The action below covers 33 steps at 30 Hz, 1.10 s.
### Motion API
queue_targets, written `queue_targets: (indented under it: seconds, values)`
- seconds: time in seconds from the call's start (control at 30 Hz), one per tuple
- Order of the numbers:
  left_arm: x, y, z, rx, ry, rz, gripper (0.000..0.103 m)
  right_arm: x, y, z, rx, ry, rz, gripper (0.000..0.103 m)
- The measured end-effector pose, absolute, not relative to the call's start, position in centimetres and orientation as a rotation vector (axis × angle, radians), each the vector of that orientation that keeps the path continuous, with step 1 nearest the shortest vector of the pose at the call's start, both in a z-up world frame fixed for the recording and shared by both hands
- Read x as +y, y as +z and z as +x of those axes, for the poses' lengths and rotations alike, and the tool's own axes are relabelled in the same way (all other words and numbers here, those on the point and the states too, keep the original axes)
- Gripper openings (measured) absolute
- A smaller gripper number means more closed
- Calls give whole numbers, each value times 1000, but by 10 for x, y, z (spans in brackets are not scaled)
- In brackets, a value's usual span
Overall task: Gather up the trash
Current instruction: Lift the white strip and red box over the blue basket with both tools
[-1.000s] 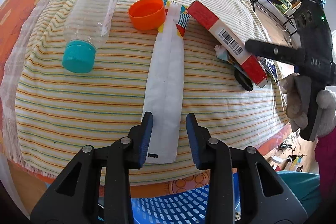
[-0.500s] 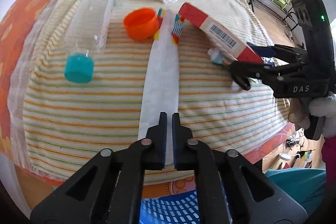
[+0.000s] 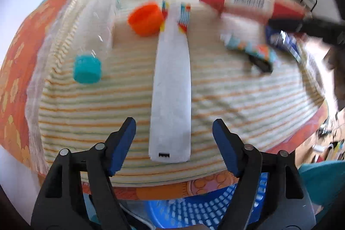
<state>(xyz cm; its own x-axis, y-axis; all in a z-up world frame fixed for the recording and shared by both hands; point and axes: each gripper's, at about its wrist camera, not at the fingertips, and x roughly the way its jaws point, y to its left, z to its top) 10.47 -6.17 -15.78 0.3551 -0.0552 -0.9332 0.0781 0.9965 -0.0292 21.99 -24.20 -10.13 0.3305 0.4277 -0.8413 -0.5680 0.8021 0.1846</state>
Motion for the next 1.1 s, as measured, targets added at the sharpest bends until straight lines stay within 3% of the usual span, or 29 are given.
queue_targets:
  seconds: [0.1, 0.13, 0.17, 0.2, 0.4, 0.43, 1.1]
  values:
    - [-63, -160, 105, 1195, -86, 37, 32, -247, -94, 219, 1035, 648, -142, 72]
    - [-62, -157, 106, 1192, -99, 21, 18, -249, -92, 219, 1030, 644, -139, 58]
    - [-61, -153, 106, 1183, -109, 3, 12, -251, -91, 219, 1029, 644, -137, 45]
    - [-60, -149, 107, 1174, -116, -7, 12, -253, -92, 221, 1050, 645, -128, 32]
    - [-59, -122, 107, 1084, -132, -49, 10, -259, -101, 224, 1069, 621, -113, 29]
    - [-58, -119, 107, 1077, -134, -52, 10, -258, -102, 224, 1069, 620, -117, 22]
    - [-54, -68, 50, 995, -250, -73, 10, -260, -37, 163, 940, 693, -137, 19]
